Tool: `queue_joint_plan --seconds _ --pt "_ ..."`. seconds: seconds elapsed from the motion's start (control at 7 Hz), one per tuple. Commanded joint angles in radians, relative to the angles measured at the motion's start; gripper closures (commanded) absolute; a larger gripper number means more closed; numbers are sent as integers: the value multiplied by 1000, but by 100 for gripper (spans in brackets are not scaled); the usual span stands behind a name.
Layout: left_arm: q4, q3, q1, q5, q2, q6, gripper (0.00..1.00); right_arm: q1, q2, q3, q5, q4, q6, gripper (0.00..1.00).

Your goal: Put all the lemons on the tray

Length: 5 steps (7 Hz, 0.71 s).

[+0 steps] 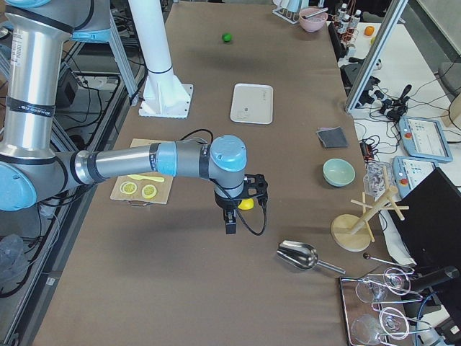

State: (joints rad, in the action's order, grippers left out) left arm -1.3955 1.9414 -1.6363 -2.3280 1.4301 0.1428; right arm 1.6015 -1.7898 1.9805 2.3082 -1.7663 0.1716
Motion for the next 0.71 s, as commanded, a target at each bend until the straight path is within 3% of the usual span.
queue_joint_plan --seconds 0.0,0.14,0.43,0.57 --pt "-17 23 1 -5 38 -6 2 8 16 67 -1 2 -14 0" --pt "-58 33 1 -7 64 -8 2 29 57 78 -4 2 -56 0" --pt "-339 -46 0 -28 50 -9 2 95 61 67 87 -1 -116 0" --pt "-447 -80 -2 -112 29 -9 2 129 52 77 92 7 -98 0"
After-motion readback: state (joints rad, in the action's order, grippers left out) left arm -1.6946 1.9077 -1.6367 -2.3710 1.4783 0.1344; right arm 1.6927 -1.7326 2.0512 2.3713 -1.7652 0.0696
